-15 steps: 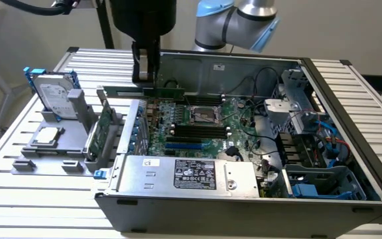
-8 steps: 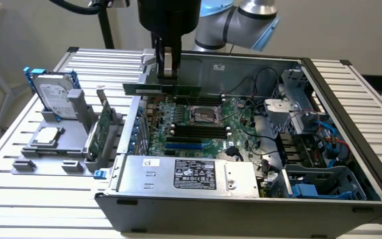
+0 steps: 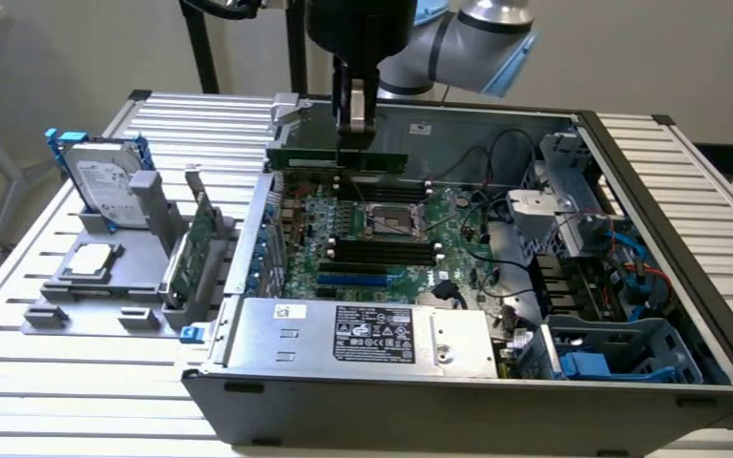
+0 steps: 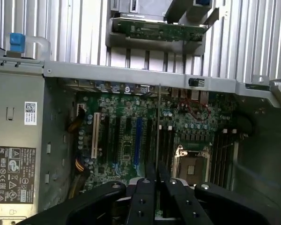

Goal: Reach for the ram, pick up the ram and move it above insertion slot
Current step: 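Pick up the ram and move it above insertion slot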

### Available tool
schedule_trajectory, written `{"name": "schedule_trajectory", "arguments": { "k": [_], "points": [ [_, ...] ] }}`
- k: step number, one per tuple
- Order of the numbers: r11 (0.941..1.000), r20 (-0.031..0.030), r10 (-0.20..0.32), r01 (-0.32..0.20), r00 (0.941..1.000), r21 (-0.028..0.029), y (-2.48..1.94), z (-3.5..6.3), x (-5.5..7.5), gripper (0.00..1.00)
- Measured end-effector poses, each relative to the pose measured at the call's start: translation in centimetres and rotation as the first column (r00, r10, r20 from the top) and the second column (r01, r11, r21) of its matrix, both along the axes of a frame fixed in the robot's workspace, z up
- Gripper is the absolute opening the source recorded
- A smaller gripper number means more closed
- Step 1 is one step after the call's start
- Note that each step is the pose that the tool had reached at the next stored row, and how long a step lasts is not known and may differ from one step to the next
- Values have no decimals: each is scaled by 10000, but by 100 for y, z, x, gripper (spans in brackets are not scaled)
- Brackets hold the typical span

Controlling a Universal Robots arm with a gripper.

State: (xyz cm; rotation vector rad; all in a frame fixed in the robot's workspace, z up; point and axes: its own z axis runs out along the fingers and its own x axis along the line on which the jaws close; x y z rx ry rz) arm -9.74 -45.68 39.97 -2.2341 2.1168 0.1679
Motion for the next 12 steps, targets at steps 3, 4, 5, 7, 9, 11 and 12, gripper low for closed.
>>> {"name": "schedule_trajectory", "arguments": {
  "k": [3,4,5,7,9,11,12],
  "points": [
    [10000,0,0,0,10000,-13,105,-18,73,13],
    [10000,0,0,0,10000,-19,141,-23,96,13],
    [10000,0,1,-1,10000,-25,177,-30,118,13],
    [10000,0,-2,2,10000,-41,256,-44,160,13],
    [10000,0,0,0,10000,-60,327,-60,202,13],
    [10000,0,1,-1,10000,-75,387,-76,245,13],
    [10000,0,0,0,10000,-82,413,-85,267,13]
  ]
}}
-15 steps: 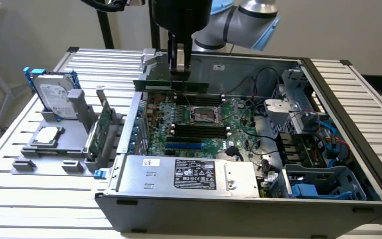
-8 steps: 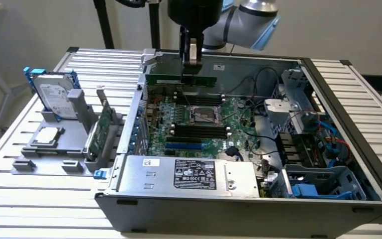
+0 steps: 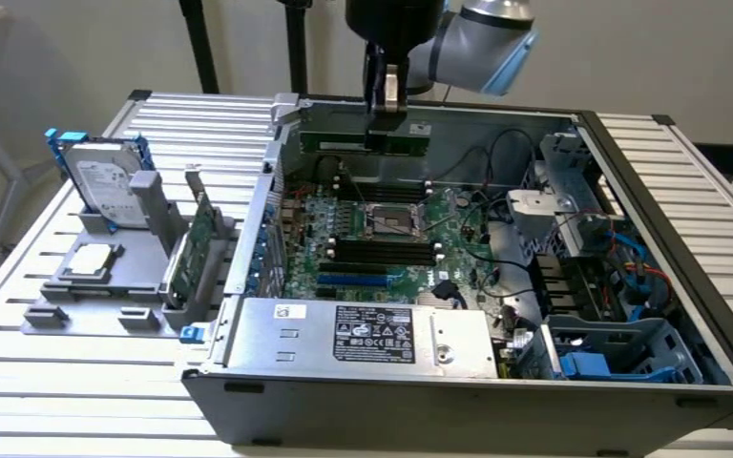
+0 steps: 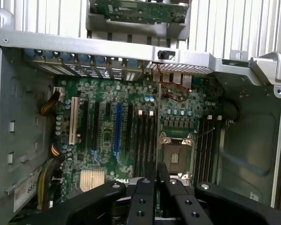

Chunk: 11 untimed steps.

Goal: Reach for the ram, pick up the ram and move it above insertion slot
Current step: 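Pick up the ram and move it above insertion slot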

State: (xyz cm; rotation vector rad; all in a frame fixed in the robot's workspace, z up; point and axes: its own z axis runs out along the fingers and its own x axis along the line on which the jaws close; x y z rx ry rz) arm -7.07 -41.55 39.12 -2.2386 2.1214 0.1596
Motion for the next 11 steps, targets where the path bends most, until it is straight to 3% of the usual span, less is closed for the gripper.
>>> {"name": "schedule_trajectory", "arguments": {
  "k": [3,11],
  "points": [
    [10000,0,-4,4,10000,-9,49,-30,73,13],
    [9999,0,-100,100,9999,-10,118,-99,212,13]
  ]
}}
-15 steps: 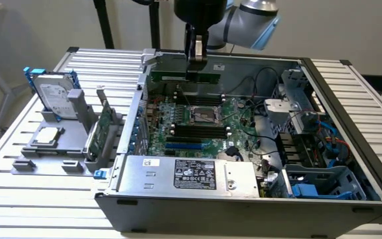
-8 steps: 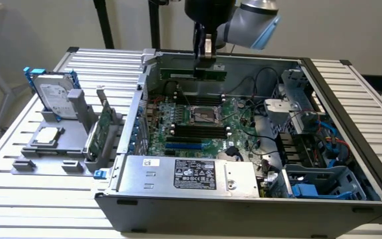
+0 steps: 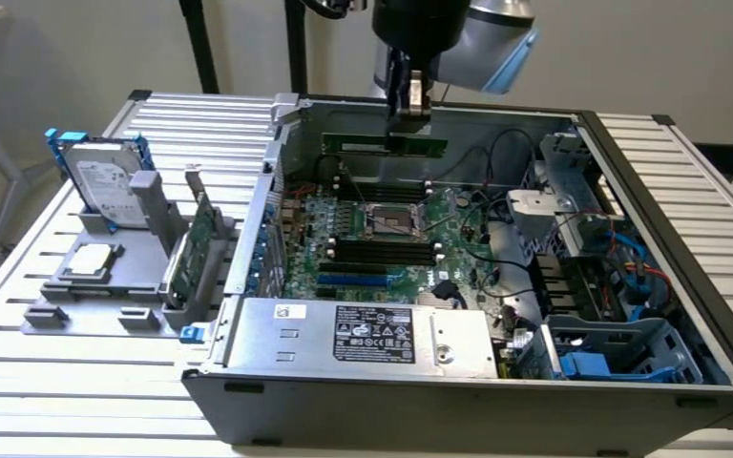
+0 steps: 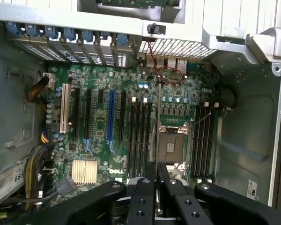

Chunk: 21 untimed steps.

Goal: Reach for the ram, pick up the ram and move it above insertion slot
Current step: 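Pick up the ram and move it above insertion slot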

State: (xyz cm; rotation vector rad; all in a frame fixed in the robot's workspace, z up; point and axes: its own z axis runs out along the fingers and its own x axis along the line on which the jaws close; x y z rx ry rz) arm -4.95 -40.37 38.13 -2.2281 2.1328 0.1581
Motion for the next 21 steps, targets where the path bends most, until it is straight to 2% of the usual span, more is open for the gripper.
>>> {"name": "schedule_trajectory", "arguments": {
  "k": [2,4,8,9,21],
  "points": [
    [10000,11,-17,17,10000,-3,29,-13,5,13],
    [10000,56,-28,28,10000,-16,65,-27,5,13],
    [10000,221,-38,39,9997,-50,103,-46,4,13],
    [10000,236,-41,43,9997,-56,106,-46,3,13],
    [10000,236,-42,43,9997,-58,107,-47,3,13]
  ]
}}
